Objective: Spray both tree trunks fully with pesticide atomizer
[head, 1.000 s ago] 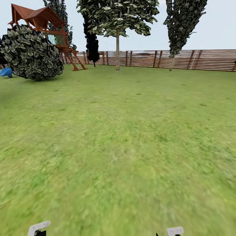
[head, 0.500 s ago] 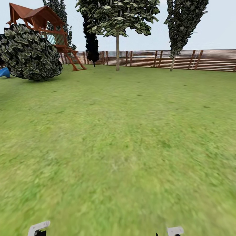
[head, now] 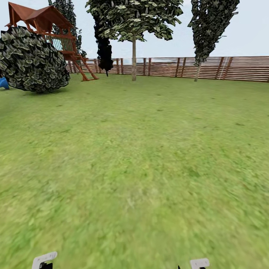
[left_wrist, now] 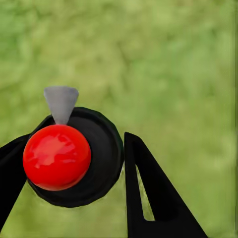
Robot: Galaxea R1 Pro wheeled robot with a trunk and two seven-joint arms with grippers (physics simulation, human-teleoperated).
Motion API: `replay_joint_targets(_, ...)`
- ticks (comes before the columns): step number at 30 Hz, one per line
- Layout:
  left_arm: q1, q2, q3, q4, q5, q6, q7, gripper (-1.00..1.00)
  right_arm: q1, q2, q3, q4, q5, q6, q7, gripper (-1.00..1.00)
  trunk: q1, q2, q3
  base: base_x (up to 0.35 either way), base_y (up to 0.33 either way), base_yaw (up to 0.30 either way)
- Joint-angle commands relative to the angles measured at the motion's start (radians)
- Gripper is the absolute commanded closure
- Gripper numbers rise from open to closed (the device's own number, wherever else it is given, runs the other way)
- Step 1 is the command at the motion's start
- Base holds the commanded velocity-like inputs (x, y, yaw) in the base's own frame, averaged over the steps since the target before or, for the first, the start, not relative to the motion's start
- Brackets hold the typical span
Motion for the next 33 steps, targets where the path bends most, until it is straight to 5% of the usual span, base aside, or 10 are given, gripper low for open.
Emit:
replay_joint_targets(1, 0.000, 0.000, 0.000, 0.000, 0.000, 0.000, 0.000, 1.00, 0.000, 0.000, 0.000, 0.000, 0.000, 0.000, 0.000, -1.00, 0.000, 0.000, 0.000, 0.339, 0.000, 0.000)
replay_joint_targets(33, 0.000, 0.000, 0.000, 0.000, 0.002, 0.000, 0.000, 1.00, 0.000, 0.000, 0.000, 0.000, 0.000, 0.000, 0.000, -1.00, 0.000, 0.000, 0.000, 0.339, 0.000, 0.000)
